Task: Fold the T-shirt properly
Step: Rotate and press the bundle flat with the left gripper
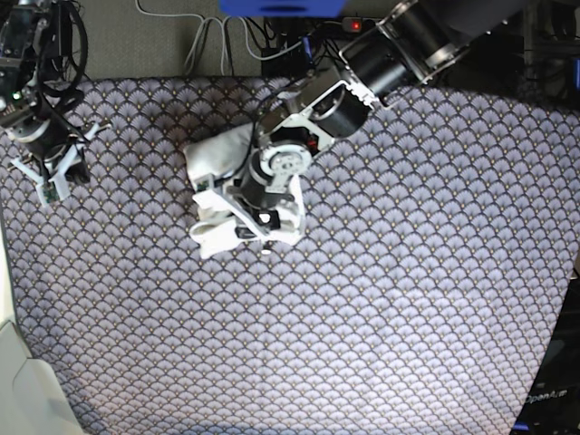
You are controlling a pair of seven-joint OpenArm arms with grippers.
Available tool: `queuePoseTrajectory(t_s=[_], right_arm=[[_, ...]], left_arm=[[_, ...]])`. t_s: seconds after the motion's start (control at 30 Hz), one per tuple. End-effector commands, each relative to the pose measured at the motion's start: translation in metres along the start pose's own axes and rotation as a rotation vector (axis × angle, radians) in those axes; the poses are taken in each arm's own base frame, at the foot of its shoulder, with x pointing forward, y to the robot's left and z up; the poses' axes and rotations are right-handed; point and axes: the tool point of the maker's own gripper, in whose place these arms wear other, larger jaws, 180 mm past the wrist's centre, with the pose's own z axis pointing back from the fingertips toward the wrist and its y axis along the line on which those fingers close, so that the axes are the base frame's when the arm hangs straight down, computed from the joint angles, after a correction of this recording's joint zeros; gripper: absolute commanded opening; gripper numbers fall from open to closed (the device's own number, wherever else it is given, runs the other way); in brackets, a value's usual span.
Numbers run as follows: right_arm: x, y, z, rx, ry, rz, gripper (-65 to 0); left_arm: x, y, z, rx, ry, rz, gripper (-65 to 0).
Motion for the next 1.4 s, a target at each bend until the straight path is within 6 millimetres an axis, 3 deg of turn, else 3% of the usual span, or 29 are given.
queuePoseTrajectory(t_s=[0.0, 0.27, 0.43, 0.57, 0.73, 0.8, 1.1, 1.23, 1.37], right_arm=[[0.011, -0.003, 0.003, -0.004, -0.037, 0.013, -65.0], [0.01, -0.003, 0.003, -0.003, -0.032, 0.014, -65.0], [0.009, -0.003, 0.003, -0.002, -0.031, 0.013, -65.0], [0.011, -0.003, 0.003, -0.003, -0.035, 0.014, -65.0], [0.013, -0.003, 0.002, -0.003, -0.039, 0.014, -65.0], [0.013, -0.003, 0.002, -0.003, -0.039, 0.014, -65.0], [0.014, -0.003, 0.002, -0.004, -0.042, 0.015, -65.0], [0.013, -0.003, 0.002, -0.003, -0.039, 0.014, -65.0], [0.012, 0.001, 0.001, 0.003, -0.042, 0.001, -65.0]], left_arm=[[0.012, 0.011, -0.001, 0.023, -0.033, 0.002, -57.1], [0.017, 0.019, 0.0, 0.04, -0.052, 0.002, -18.0], [0.031, 0.049, 0.007, 0.121, -0.089, -0.012, -4.3], [0.043, 0.091, 0.026, 0.223, -0.139, 0.06, -2.6], [0.043, 0.123, 0.05, 0.313, -0.165, 0.159, -2.6], [0.04, 0.12, 0.056, 0.313, -0.161, 0.186, -2.6], [0.013, 0.067, 0.057, 0.208, -0.096, 0.186, -2.6], [0.003, 0.059, 0.055, 0.193, -0.062, 0.186, -2.6], [-0.025, 0.057, 0.046, 0.186, 0.03, 0.217, -2.6]])
